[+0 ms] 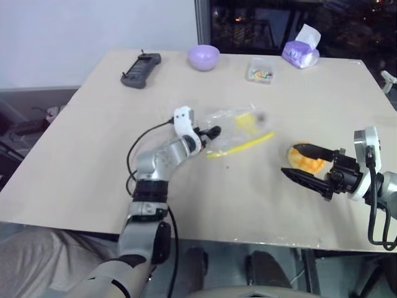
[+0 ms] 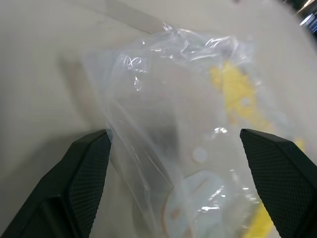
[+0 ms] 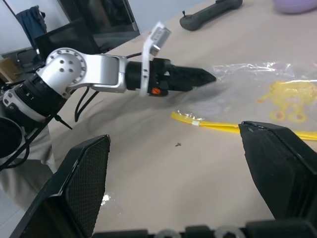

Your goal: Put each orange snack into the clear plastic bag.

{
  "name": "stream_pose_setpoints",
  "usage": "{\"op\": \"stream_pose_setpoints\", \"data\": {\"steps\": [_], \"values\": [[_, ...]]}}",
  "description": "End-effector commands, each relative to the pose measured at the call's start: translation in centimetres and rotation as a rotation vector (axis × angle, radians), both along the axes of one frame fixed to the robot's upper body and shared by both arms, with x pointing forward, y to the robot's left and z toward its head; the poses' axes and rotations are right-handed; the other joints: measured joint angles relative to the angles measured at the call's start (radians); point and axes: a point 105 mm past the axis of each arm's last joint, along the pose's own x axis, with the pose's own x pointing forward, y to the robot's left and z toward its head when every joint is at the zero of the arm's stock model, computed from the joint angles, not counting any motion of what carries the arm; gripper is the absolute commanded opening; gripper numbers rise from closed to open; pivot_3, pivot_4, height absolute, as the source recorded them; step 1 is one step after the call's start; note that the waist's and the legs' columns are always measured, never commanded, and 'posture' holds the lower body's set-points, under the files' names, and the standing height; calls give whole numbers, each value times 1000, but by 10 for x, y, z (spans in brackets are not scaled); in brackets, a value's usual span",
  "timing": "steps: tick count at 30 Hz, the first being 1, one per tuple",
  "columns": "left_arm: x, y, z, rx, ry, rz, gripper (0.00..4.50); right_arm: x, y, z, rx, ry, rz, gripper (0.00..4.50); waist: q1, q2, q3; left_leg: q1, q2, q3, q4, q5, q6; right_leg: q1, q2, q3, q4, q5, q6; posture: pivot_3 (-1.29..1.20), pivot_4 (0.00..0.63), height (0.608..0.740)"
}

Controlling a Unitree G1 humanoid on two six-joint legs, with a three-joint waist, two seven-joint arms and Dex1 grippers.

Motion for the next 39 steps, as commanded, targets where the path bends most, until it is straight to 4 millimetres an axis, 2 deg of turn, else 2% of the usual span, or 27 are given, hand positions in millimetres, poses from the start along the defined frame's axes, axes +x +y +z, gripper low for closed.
{"op": "stream_pose_setpoints", "data": {"steps": [1, 2, 6, 7, 8, 11, 16, 24, 32, 35, 39], "values": [[-12, 12, -59, 130, 188, 16, 3360, -3, 4, 13, 2, -66, 20, 4500, -1, 2, -2, 0, 0, 0, 0, 0, 0, 0, 0, 0, 0, -1, 1, 0, 150, 740], [-12, 12, -62, 143, 200, 16, 2708, -3, 4, 15, 1, -71, 22, 4500, -1, 3, -2, 1, 0, 1, 0, 0, 0, 0, 0, 1, 0, -1, 1, 0, 150, 740], [-14, 13, -71, 168, 232, 11, 890, -3, 5, 18, -6, -96, 24, 4500, 2, 4, -3, 2, 0, 0, -1, 0, 0, 1, 0, 1, 0, -1, 2, 0, 150, 740], [-14, 14, -73, 170, 240, 16, 306, -3, 4, 19, -12, -111, 17, 4500, 3, 4, -4, 1, 0, 0, -1, 0, 0, 1, 0, 1, 0, -1, 1, 0, 150, 740], [-15, 15, -74, 168, 247, 20, 78, 0, 3, 21, -13, -138, -5, 4500, 3, 5, -4, 1, 0, 0, -1, 0, 0, 1, 0, 1, 0, -1, 2, 0, 150, 740], [-15, 16, -75, 164, 254, 23, 78, 7, -1, 25, -32, -196, -51, 4500, 3, 5, -4, 1, 0, 0, -1, 0, 0, 1, 0, 1, -1, -1, 2, 0, 150, 740], [-14, 15, -74, 155, 252, 25, 78, 25, -17, 11, -191, -218, -146, 4500, 4, 5, -5, 1, 0, 0, -1, 0, 0, 1, 0, 1, -1, -1, 2, 0, 150, 740], [-11, 11, -63, 103, 215, 30, 78, 27, -20, 9, -201, -222, -130, 4500, 4, 4, -4, 1, 0, 0, -2, 0, 0, 1, 0, 1, -1, -1, 2, 0, 150, 740], [-11, -2, -30, -103, 156, -1, 78, 25, -18, 8, -199, -214, -113, 4500, 3, 4, -4, -2, 0, -1, -4, 0, 0, -1, 0, 0, -5, 0, 1, 0, 150, 740], [-14, -13, 2, -278, 107, -41, 78, 26, -17, 8, -200, -215, -111, 4500, 6, 3, -3, -8, 0, -2, -4, 0, 0, -3, -1, -3, -10, 1, -1, 0, 150, 740], [-25, -15, 35, -446, 59, -92, 78, 25, -11, 7, -191, -215, -95, 4500, 6, -5, 3, -14, 0, -5, -5, 2, -4, -6, -2, -6, -15, 1, -1, 0, 150, 740]]}}
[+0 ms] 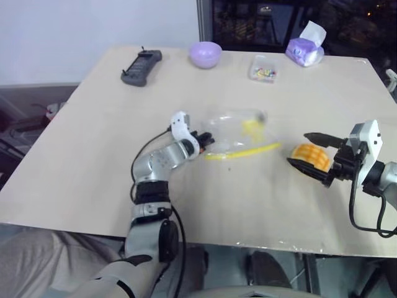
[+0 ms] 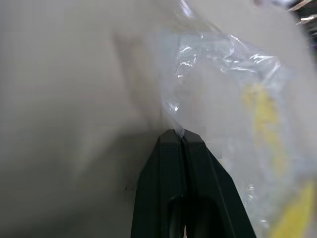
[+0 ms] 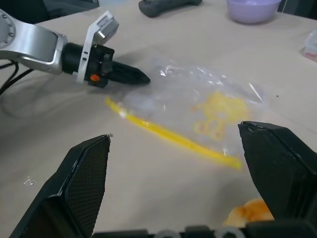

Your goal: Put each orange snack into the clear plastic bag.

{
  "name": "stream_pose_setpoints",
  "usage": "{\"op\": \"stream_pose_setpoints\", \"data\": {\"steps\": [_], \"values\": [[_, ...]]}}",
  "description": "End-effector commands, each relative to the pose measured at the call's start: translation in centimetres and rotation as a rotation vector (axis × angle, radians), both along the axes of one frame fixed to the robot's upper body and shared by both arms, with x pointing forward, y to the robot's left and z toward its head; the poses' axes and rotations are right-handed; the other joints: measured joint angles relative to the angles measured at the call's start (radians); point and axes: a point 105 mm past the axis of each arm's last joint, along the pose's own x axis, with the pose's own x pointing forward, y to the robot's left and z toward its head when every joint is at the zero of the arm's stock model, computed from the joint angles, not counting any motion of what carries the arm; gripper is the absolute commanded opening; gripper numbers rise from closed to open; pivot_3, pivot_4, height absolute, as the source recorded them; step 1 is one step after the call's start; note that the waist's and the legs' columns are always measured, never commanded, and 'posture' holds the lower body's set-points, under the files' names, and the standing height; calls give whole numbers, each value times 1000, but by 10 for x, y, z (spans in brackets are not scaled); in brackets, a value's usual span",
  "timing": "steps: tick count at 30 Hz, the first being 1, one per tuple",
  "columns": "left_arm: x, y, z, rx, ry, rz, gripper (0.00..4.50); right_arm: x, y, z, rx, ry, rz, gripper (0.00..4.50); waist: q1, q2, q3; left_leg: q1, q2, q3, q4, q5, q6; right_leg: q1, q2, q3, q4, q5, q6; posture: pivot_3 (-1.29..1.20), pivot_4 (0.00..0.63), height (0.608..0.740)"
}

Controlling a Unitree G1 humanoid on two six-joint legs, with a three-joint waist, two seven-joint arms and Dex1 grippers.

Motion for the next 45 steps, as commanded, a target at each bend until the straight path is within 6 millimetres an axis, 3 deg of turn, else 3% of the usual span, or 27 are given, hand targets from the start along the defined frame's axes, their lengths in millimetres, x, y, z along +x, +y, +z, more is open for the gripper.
{"op": "stream_pose_setpoints", "data": {"steps": [1, 3, 7, 12, 16, 23, 28, 38, 39, 42, 45], "values": [[-11, -6, 37, -156, -79, -56, 78, -2, 9, 9, 5, -50, 30, 4500, -4, -2, 1, -3, 0, 0, -1, 0, 0, -3, 0, 0, 0, 0, 0, 0, 150, 740], [-16, -7, 47, -222, -91, -75, 78, -1, 12, 7, 5, -50, 35, 4500, -8, -3, 2, -15, 0, 0, 0, 1, -1, -17, 0, 0, 2, 0, 0, 0, 150, 740], [-22, -5, 57, -307, -96, -86, 78, 1, 19, -1, -46, -60, 42, 4500, -8, -3, 2, -15, 1, 2, -1, 1, -1, -18, 0, 2, 2, 0, 0, 0, 150, 740], [-26, -12, 68, -393, -80, -103, 78, 14, 32, -24, -217, -130, 50, 4500, -6, -3, 2, -14, 0, 2, 1, 1, -1, -17, 0, 1, 2, 0, 0, 0, 150, 740], [-33, -17, 63, -388, -53, -135, 78, 23, 43, -52, -329, -172, 74, 4500, -7, -4, 2, -14, 0, 2, 2, 1, -1, -17, 0, 2, 3, 0, 0, 0, 150, 740], [-35, -15, 65, -410, -36, -142, 78, 64, 45, -80, -459, -275, -34, 4500, -10, -4, 2, -12, 0, 4, 3, 1, -1, -17, 0, 4, 6, 0, 0, 0, 150, 740], [-36, -14, 64, -402, -32, -147, 78, 90, 34, -84, -485, -335, -169, 4500, -7, -4, 2, -12, 0, 3, 7, 2, -3, -17, 0, 4, 12, 0, 0, 0, 150, 740], [-34, -2, 56, -344, -37, -114, 0, 97, 26, -74, -473, -388, -202, 198, -9, -4, 2, -11, 0, 3, 10, 2, -4, -17, 0, 4, 16, 1, 0, 0, 150, 740], [-33, -1, 56, -335, -42, -103, 0, 96, 27, -73, -471, -391, -196, 83, -10, -4, 2, -11, 0, 3, 10, 2, -4, -17, 0, 4, 16, 1, 0, 0, 150, 740], [-31, 5, 58, -287, -91, -91, 781, 96, 34, -65, -450, -391, -177, 0, -10, -4, 2, -11, 0, 3, 10, 2, -4, -17, 0, 4, 16, 1, 0, 0, 150, 740], [-29, 13, 64, -182, -174, -100, 2261, 97, 34, -64, -451, -360, -187, 0, -11, -4, 2, -12, 0, 3, 10, 2, -4, -18, 1, 4, 16, 1, 0, 0, 150, 740]]}}
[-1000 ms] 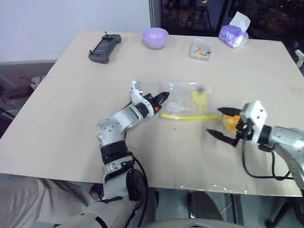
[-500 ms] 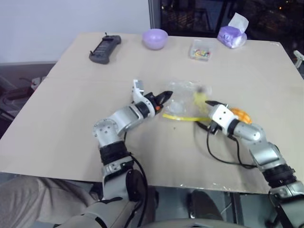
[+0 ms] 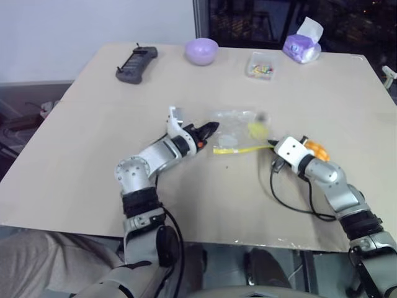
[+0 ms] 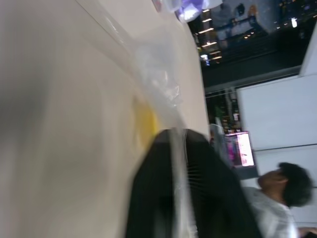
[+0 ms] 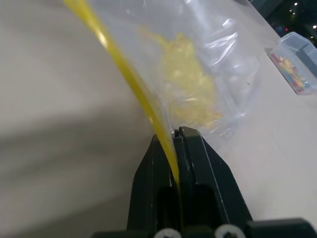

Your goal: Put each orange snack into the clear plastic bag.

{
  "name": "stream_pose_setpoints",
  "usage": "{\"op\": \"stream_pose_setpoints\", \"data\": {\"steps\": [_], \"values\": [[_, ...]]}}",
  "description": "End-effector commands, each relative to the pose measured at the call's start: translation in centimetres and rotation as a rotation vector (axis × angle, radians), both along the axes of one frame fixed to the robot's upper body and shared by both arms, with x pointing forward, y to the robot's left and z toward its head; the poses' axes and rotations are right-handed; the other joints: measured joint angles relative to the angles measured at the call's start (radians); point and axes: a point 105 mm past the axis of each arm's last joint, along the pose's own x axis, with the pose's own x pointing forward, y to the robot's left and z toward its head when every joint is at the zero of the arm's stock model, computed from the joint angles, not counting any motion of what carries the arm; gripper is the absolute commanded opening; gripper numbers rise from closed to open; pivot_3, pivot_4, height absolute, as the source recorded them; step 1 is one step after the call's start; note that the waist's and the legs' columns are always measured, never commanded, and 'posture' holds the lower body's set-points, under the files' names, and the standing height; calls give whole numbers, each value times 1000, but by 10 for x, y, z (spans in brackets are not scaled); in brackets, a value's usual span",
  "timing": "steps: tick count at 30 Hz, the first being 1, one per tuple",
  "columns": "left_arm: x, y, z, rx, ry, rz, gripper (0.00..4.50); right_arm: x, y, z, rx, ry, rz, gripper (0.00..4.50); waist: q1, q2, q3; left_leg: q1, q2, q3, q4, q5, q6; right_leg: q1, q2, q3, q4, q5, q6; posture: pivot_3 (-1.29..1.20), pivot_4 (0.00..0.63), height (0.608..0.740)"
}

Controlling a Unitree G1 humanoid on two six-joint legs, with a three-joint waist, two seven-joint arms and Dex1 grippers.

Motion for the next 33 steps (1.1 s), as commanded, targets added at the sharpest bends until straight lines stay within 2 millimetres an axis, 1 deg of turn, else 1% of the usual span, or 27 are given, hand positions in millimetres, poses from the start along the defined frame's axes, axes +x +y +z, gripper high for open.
{"op": "stream_pose_setpoints", "data": {"steps": [1, 2, 4, 5, 6, 7, 8, 10, 12, 14, 17, 20, 22, 25, 28, 31, 33], "values": [[0, 7, 25, 101, -179, 0, 2615, 3, -2, 17, 23, -13, -23, 0, -1, 0, 0, 0, 0, 0, 0, 0, 0, 0, 0, 0, 0, 0, 0, 0, 150, 740], [1, 16, 38, 136, -267, 9, 3084, 4, -2, 17, 7, -10, -30, 0, -1, 0, 0, 0, 0, 0, 0, 0, 0, 0, 0, 0, 0, 0, 0, 0, 150, 740], [-1, 28, 57, 174, -399, 17, 3084, 6, -1, 18, -11, -11, -36, 0, -5, 0, 0, 0, 0, 0, -1, 0, 0, -1, 0, 0, 0, 0, 0, 0, 150, 740], [-4, 38, 74, 223, -515, 32, 3084, 8, 1, 20, -22, -17, -38, 0, -6, 0, 0, -1, 0, 1, -1, 0, 0, -3, 0, 1, 1, 0, 0, 0, 150, 740], [-8, 42, 87, 297, -627, 36, 3084, 11, 4, 23, -32, -17, -40, 0, -7, 0, 0, -1, 0, 2, -2, 0, 0, -3, 0, 2, 1, 0, 0, 0, 150, 740], [-12, 42, 95, 394, -731, 23, 3084, 13, 6, 25, -38, -18, -42, 0, -8, 1, 1, -2, 1, 2, -2, 0, 0, -5, 1, 2, 1, 0, 0, 0, 150, 740], [-17, 38, 99, 525, -843, -1, 3084, 16, 9, 28, -42, -19, -45, 0, -9, 1, 1, -2, 1, 3, -3, 0, -1, -5, 1, 3, 1, 0, 0, 0, 150, 740], [-25, 23, 90, 737, -989, -108, 3084, 21, 12, 32, -60, -20, -58, 0, -11, 1, 0, -2, 1, 4, -4, 0, -1, -6, 1, 4, 0, 0, 0, 0, 150, 740], [-33, 13, 71, 798, -1018, -224, 3084, 27, 18, 34, -87, -14, -64, 0, -5, 1, 0, -2, 0, 5, -5, 0, 0, -5, 0, 4, -1, 0, 0, 0, 150, 740], [-36, 8, 51, 874, -1047, -274, 3084, 35, 24, 35, -86, 1, -96, 0, -5, 2, 0, -1, 1, 6, -5, 0, 0, -6, 0, 5, -1, 0, 0, 0, 150, 740], [-40, 1, 27, 977, -1091, -322, 3084, 45, 35, 36, -64, 21, -125, 0, -15, 1, 0, -2, 1, 7, -6, 0, 0, -8, 1, 6, 1, 0, -1, 0, 150, 740], [-38, -1, 7, 1052, -1094, -335, 3084, 48, 43, 38, -54, 22, -121, 0, -17, 2, 0, -3, 2, 7, -7, 0, 0, -11, 1, 7, 2, 0, -1, 0, 150, 740], [-37, -4, 0, 1053, -1086, -326, 3084, 47, 47, 38, -50, 25, -109, 0, -21, 2, 0, -3, 1, 8, -7, 0, 0, -11, 1, 7, 2, 0, -1, 0, 150, 740], [-33, -3, -5, 1070, -1076, -285, 3084, 47, 50, 38, -52, 27, -100, 0, -24, 2, 0, -3, 1, 8, -7, 0, 0, -11, 1, 8, 2, 0, -1, 0, 150, 740], [-25, 3, -5, 1116, -1071, -235, 3084, 46, 50, 38, -52, 27, -97, 0, -27, 2, 0, -3, 2, 8, -7, 0, 0, -11, 2, 8, 3, 0, -1, 0, 150, 740], [-23, 11, -14, 1218, -1093, -276, 3084, 47, 51, 40, -48, 19, -93, 0, -29, 2, 0, -3, 2, 8, -7, 0, 0, -11, 2, 9, 4, 0, -1, 0, 150, 740], [-19, 17, -16, 1256, -1097, -270, 3084, 48, 52, 43, -45, 8, -93, 0, -30, 2, 1, -2, 2, 8, -7, 0, 0, -12, 2, 9, 4, 0, -1, 0, 150, 740]]}}
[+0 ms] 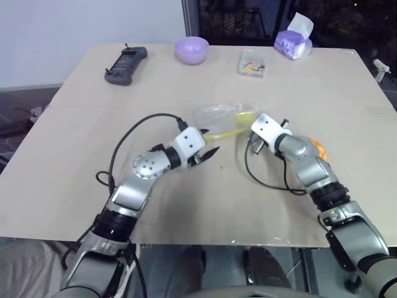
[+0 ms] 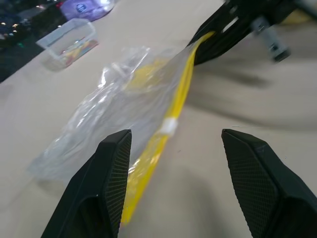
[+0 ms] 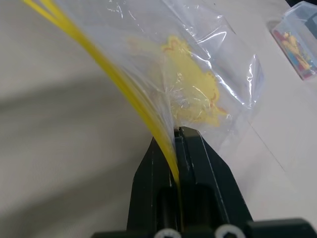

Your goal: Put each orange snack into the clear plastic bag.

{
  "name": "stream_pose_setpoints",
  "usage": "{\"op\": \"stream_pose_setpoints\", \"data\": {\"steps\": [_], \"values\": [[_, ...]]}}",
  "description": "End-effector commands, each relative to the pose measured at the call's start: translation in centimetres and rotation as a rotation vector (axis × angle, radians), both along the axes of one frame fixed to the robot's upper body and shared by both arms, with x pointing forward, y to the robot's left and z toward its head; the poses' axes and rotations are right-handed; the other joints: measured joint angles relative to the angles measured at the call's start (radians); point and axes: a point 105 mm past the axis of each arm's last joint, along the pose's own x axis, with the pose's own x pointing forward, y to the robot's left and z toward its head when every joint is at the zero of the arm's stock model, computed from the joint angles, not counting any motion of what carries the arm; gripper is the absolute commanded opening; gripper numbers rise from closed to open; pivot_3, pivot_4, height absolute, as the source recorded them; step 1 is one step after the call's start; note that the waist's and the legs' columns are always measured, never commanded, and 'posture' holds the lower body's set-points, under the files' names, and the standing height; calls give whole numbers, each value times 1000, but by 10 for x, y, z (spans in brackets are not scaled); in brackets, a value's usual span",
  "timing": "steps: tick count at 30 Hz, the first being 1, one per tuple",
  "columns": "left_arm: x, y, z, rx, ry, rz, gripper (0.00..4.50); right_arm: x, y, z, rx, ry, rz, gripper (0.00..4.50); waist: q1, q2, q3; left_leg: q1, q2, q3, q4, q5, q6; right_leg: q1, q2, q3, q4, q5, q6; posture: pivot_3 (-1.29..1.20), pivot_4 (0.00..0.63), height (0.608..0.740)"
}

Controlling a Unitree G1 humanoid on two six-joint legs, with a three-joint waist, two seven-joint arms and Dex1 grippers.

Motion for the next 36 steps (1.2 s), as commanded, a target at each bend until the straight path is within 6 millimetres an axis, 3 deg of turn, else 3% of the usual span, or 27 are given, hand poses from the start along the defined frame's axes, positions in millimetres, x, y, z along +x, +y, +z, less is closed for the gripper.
{"op": "stream_pose_setpoints", "data": {"steps": [1, 9, 13, 17, 18, 36], "values": [[5, 8, 9, 51, -78, 4, 3084, 4, 6, 22, 11, -74, 14, 0, 0, 0, 0, 0, 0, 0, 0, 0, 0, 0, 0, 0, 0, 0, 0, 0, 150, 740], [4, 5, 12, 9, -84, -21, 3084, 2, 7, 20, 17, -73, 15, 0, 2, 0, 0, 0, 0, 0, 0, 0, 0, 0, 0, 0, 1, 0, 0, 0, 150, 740], [3, 3, 8, 39, -87, -31, 1894, 2, 8, 21, 24, -75, 14, 0, 1, 0, 0, 0, 0, 0, 1, 0, 0, 0, 0, 0, 2, 0, 0, 0, 150, 740], [5, 3, 4, 73, -103, -34, 217, 1, 10, 23, 32, -80, 17, 0, 0, 0, 0, 0, 0, 0, 2, 0, 0, -1, 0, 0, 4, 0, 0, 0, 150, 740], [7, 4, 6, 71, -112, -25, 44, 1, 10, 23, 33, -81, 16, 0, 0, 0, 0, 0, 0, 0, 2, 0, 0, -1, 0, 0, 5, 0, 0, 0, 150, 740], [14, -1, 4, 104, -184, -7, 44, -10, 3, 29, 76, -85, 40, 0, 1, 0, 0, 1, 0, 0, 7, -2, 3, -1, 1, 1, 12, 0, 0, 0, 150, 740]]}}
